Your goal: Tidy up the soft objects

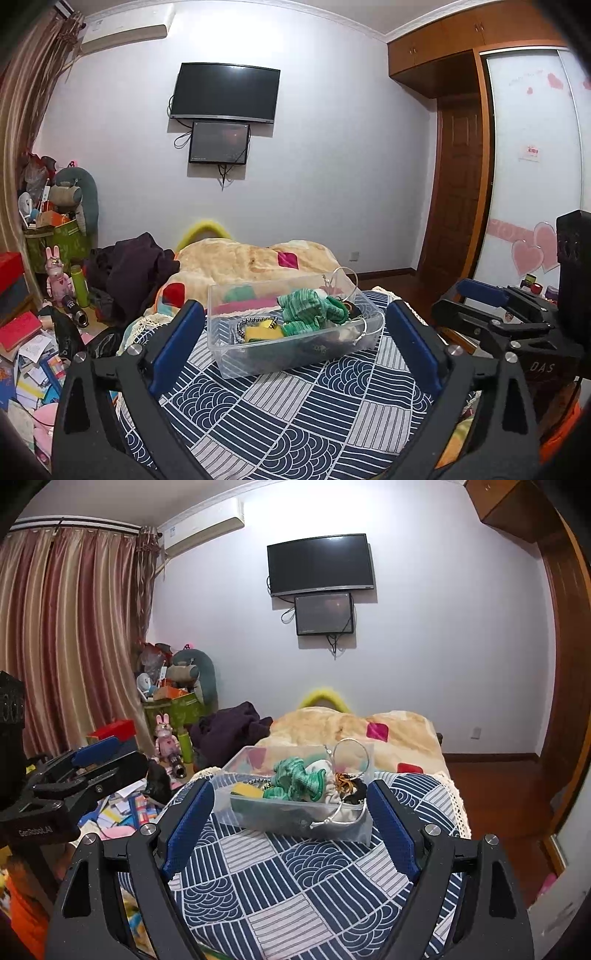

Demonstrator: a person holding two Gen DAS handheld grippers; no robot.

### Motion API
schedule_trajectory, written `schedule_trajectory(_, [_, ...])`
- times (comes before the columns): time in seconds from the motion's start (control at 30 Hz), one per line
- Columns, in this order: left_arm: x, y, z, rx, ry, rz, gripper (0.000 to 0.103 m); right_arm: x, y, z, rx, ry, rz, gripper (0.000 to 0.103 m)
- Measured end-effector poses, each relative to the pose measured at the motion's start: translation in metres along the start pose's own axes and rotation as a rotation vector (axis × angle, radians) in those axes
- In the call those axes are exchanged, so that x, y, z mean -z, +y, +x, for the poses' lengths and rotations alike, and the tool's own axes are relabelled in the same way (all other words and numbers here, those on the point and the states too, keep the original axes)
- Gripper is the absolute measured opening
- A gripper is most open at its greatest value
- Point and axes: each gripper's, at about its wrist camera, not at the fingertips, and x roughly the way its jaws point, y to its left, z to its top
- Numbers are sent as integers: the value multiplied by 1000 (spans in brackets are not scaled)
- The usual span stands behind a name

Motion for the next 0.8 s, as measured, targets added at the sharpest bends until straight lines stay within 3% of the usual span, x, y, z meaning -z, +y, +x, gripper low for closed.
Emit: schedule_trajectory(0.8, [1,3,-2,-11,-1,3,102,1,1,-11,-5,-23,9,83])
